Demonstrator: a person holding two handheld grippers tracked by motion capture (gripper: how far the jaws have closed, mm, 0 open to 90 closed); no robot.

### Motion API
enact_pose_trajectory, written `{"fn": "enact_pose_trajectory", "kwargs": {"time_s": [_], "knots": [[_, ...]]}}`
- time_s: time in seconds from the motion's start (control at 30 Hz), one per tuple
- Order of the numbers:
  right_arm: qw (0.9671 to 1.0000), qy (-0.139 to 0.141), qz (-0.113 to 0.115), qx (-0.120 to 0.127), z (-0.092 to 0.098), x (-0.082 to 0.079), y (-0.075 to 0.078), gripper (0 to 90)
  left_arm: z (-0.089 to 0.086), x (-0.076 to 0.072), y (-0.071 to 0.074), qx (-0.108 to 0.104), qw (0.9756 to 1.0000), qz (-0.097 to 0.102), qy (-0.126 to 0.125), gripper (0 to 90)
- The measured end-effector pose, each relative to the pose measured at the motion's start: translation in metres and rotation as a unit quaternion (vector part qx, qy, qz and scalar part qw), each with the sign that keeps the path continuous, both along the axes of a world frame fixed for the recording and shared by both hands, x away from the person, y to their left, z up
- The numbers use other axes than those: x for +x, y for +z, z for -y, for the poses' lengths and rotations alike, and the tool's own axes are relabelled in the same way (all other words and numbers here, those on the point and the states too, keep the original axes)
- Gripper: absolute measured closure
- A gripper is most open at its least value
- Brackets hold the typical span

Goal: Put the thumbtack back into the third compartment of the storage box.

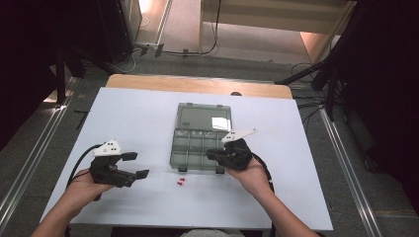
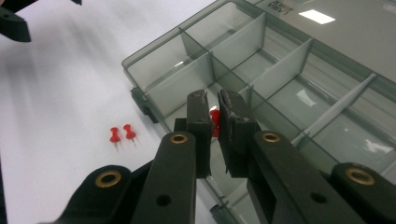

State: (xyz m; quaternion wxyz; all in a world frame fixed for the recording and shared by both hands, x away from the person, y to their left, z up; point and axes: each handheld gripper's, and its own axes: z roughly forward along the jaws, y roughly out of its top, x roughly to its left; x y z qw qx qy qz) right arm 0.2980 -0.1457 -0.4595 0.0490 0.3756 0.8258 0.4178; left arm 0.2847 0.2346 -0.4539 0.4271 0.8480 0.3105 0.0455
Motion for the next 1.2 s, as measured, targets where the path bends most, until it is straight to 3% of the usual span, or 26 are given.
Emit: {"fn": "enact_pose_trajectory", "kwargs": {"time_s": [0.33,1.2], "knots": [[0.9999,-0.01,0.001,-0.003,0.003,0.011,0.0,84.3,-0.003,-0.003,-0.001,0.0,1.0,0.0,0.008,19.2],[0.9989,-0.046,-0.002,-0.006,0.005,0.036,-0.007,84.2,0.0,-0.003,-0.004,0.006,1.0,-0.003,-0.004,19.2]]}}
